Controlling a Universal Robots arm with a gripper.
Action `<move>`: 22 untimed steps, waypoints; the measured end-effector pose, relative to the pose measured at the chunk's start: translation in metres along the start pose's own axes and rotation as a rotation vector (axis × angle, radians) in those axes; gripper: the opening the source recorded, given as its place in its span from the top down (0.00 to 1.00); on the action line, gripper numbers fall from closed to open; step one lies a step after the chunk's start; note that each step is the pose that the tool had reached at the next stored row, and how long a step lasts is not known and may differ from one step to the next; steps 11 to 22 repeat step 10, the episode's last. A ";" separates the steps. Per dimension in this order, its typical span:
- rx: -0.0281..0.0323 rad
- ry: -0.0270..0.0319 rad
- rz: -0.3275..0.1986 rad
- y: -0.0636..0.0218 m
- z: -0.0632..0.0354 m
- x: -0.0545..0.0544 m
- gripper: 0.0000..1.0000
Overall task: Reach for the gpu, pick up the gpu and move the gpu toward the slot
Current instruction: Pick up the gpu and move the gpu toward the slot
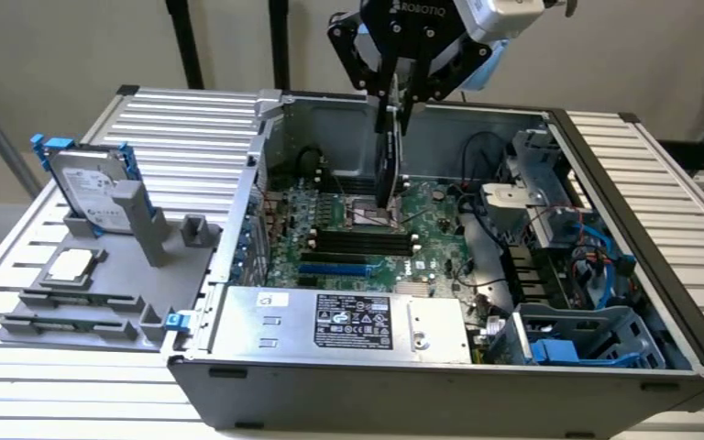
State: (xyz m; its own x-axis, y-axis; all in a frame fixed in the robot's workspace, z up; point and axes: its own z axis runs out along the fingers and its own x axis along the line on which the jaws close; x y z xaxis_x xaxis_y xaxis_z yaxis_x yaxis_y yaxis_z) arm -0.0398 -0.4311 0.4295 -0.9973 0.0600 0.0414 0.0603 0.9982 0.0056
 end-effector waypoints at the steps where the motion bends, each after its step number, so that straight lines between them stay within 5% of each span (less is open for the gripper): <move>1: 0.0001 0.0001 0.000 0.0008 0.0000 -0.001 0.73; 22: -0.0001 0.0000 -0.001 0.0009 0.0000 -0.001 0.73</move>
